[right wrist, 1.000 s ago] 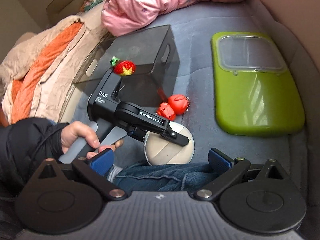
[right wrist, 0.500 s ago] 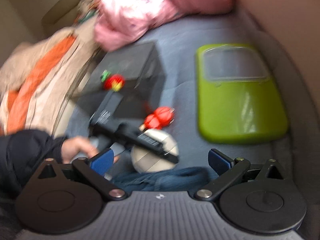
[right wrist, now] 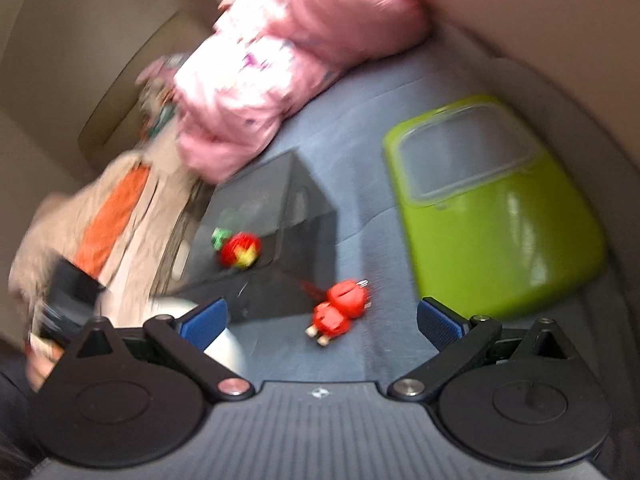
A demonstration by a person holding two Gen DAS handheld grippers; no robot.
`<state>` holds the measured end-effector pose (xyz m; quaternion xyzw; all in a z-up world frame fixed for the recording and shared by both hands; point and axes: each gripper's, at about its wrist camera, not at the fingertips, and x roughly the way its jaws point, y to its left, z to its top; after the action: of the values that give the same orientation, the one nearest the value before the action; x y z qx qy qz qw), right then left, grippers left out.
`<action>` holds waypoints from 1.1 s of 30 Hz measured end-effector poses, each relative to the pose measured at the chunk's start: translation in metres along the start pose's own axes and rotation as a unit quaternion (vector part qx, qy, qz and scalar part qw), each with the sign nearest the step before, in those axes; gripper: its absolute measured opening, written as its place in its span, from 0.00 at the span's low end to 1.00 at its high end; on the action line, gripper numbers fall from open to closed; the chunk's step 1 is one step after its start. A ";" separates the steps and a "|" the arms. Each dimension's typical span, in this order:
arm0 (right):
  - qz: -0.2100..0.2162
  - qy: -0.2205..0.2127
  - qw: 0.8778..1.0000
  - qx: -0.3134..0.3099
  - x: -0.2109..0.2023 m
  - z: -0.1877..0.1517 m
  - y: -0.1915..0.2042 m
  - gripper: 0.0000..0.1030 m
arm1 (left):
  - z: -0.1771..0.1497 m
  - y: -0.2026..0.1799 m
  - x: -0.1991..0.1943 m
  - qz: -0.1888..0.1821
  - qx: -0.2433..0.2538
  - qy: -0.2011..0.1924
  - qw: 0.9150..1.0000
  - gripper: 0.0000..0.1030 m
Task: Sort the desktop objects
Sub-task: 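Lift the cream pouch with the left gripper and release it into the box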
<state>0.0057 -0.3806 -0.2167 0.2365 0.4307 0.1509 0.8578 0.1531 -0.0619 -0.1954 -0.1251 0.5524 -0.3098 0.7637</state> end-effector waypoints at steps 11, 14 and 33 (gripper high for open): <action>0.133 0.033 0.990 0.014 0.067 -0.007 -0.003 1.00 | 0.046 0.041 0.107 0.184 -0.030 0.070 0.980 0.44; 0.143 0.051 0.987 0.042 0.074 -0.009 -0.014 1.00 | 0.038 0.059 0.143 0.179 -0.092 0.112 0.973 0.44; 0.161 0.078 0.982 0.065 0.085 -0.005 -0.023 1.00 | 0.018 0.098 0.123 0.207 -0.152 0.139 0.956 0.64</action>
<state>0.0526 -0.3594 -0.2885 0.3451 0.4613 0.2768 0.7691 0.2264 -0.0635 -0.3352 -0.0780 0.7076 -0.0720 0.6986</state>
